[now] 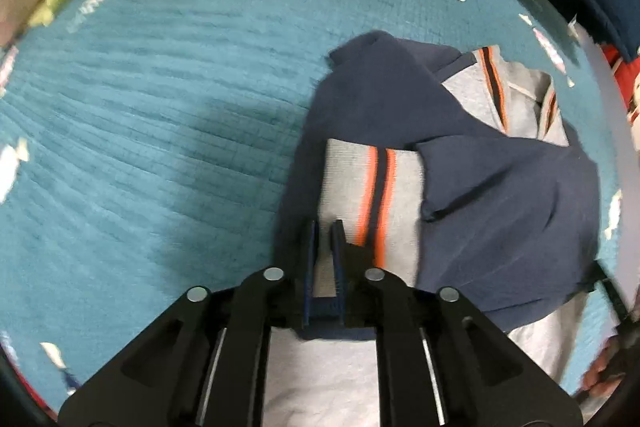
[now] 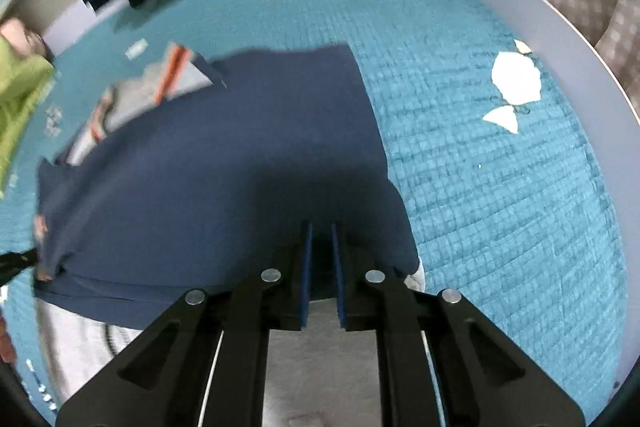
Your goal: Fold large clothes
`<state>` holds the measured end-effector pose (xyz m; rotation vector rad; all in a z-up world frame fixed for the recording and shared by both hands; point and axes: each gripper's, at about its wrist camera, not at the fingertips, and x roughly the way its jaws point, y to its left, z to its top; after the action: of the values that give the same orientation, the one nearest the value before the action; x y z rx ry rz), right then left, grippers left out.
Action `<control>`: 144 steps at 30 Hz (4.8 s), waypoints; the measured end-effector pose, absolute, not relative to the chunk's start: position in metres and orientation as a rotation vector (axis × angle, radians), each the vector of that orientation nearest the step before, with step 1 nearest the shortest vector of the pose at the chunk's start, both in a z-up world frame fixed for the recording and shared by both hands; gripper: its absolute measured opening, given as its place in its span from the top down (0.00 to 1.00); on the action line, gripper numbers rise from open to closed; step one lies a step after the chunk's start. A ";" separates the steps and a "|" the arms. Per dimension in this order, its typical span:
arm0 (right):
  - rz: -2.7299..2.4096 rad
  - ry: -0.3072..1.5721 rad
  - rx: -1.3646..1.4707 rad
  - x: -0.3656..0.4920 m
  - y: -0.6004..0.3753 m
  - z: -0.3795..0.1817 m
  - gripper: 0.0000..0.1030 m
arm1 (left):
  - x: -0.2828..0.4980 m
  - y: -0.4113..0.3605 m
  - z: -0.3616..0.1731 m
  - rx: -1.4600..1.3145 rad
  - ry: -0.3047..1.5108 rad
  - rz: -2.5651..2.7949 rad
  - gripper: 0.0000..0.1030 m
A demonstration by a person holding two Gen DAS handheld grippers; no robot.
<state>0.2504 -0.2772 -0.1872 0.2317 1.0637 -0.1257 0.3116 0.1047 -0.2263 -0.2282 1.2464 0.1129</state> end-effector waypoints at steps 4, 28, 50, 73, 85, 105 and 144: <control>-0.135 0.995 0.273 0.249 -0.289 -0.164 0.87 | 0.294 0.103 -0.190 -0.179 1.117 0.124 0.79; -0.173 1.147 0.337 0.246 -0.293 -0.208 0.88 | 0.307 0.034 -0.243 -0.156 1.146 -0.009 0.95; -0.155 1.022 0.448 0.307 -0.334 -0.140 0.19 | 0.331 0.098 -0.177 -0.273 1.088 0.061 0.48; -0.261 1.214 0.397 0.426 -0.324 -0.217 0.45 | 0.419 0.112 -0.247 -0.429 1.275 0.095 0.59; -0.285 1.174 0.397 0.420 -0.322 -0.210 0.91 | 0.421 0.094 -0.241 -0.292 1.297 0.108 0.84; -0.021 0.838 0.375 0.286 -0.314 -0.064 0.93 | 0.342 0.104 -0.123 -0.290 1.067 -0.103 0.86; -0.069 1.100 0.470 -0.018 -0.330 -0.169 0.51 | 0.003 0.127 -0.172 -0.347 1.159 -0.244 0.41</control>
<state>-0.0184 -0.3298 -0.1689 0.4702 1.0998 -0.0686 0.0035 0.1269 -0.1717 -0.3466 1.1594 -0.2444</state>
